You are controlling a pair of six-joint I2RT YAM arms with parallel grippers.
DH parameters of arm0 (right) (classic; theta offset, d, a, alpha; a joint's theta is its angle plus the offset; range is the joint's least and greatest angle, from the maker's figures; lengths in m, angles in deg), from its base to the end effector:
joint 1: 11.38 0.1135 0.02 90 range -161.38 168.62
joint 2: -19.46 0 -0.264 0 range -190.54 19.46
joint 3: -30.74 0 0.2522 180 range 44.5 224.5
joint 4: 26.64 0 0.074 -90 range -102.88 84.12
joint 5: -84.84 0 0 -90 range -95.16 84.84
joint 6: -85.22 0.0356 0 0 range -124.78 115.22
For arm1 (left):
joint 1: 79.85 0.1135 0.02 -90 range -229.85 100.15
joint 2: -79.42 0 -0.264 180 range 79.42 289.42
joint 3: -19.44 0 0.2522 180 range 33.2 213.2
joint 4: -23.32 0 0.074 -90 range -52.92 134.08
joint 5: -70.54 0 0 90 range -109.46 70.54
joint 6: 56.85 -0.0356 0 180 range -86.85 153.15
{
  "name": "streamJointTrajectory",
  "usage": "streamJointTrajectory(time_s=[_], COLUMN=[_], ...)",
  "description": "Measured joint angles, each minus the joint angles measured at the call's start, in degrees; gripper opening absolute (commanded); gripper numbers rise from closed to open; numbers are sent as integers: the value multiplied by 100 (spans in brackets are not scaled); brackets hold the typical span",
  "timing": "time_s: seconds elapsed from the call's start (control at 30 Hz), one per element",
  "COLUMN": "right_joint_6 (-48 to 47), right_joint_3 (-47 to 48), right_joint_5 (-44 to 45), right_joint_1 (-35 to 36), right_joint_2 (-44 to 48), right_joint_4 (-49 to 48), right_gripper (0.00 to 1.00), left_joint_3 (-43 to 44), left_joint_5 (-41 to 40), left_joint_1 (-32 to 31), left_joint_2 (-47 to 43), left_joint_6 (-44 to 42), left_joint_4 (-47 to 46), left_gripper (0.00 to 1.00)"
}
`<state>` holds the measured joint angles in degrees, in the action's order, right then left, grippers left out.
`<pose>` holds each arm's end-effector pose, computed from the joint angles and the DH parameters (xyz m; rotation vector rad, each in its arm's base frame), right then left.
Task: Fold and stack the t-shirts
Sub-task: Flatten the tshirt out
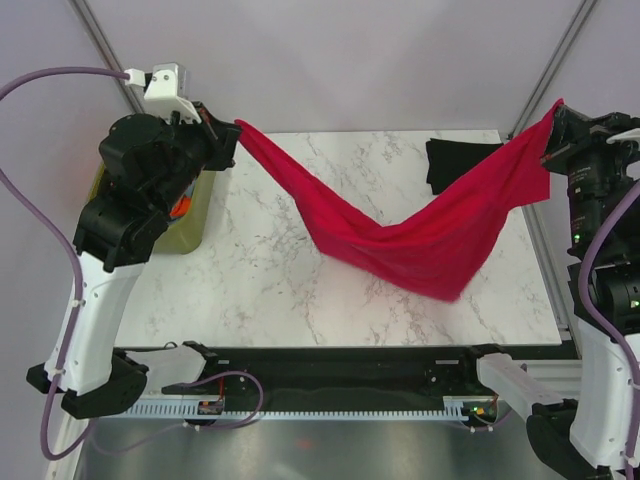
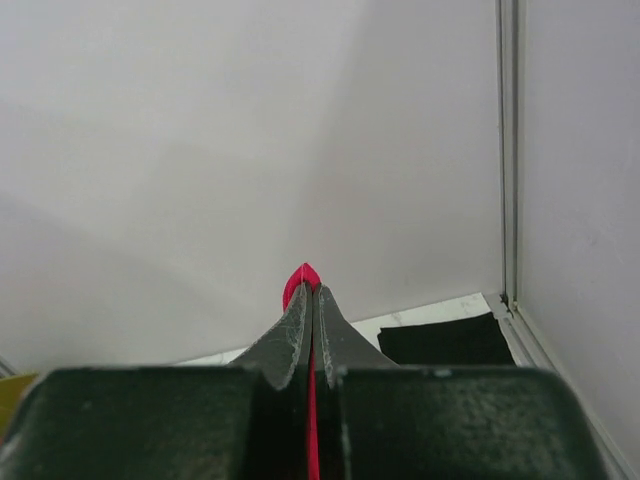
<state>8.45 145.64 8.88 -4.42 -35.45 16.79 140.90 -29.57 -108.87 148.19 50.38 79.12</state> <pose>0.0987 0.0034 0.5788 0.2798 1.2613 0.1450 0.1658 -0.0848 0.5543 0.0318 1.6451 -0.4765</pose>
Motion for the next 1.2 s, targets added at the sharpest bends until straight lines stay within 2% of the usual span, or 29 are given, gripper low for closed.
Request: streamJointTrajectory(time_s=[0.17, 0.3, 0.53, 0.6, 0.67, 0.7, 0.73, 0.77, 0.83, 0.9, 1.07, 1.2], right_joint_6=[11, 94, 577, 776, 944, 1034, 1121, 1200, 1303, 1394, 1539, 1626], right_joint_3=[-188, -621, -1749, -2083, -2391, -2575, -2730, -2861, -3049, -3185, -3530, -3786], right_joint_5=[-66, -138, 129, 293, 422, 485, 542, 579, 654, 719, 774, 763], right_joint_1=[-2, 0, 0, -2, -2, -2, -2, -2, -2, -2, -2, -2], right_joint_2=[-105, -90, -55, -39, 13, 59, 101, 133, 173, 173, 166, 168], right_joint_4=[142, 164, 278, 387, 483, 505, 553, 577, 584, 584, 474, 378], right_gripper=[0, 0, 0, 0, 0, 0, 0, 0, 0, 0, 0, 0], left_joint_3=[-120, 170, 2697, 3261, 3432, 3432, 3432, 3410, 3150, 2463, -372, -2597], left_joint_5=[-48, -120, 389, 688, 979, 1108, 1250, 1392, 1578, 1628, 1316, 1255], left_joint_1=[0, 20, 155, 170, 179, 179, 179, 179, 175, 142, -157, -750], left_joint_2=[321, 1231, 4575, 5342, 5906, 6113, 6295, 6428, 6478, 6210, 4566, 3042], left_joint_6=[-94, -319, -404, -348, -249, -201, -170, -149, -57, -50, 72, 605], left_joint_4=[-146, -592, -1370, -1558, -1821, -1915, -1980, -1996, -1989, -2164, -2061, -2192], left_gripper=[2, 2, 2, 2, 3, 13, 40, 47, 52, 53, 33, 18])
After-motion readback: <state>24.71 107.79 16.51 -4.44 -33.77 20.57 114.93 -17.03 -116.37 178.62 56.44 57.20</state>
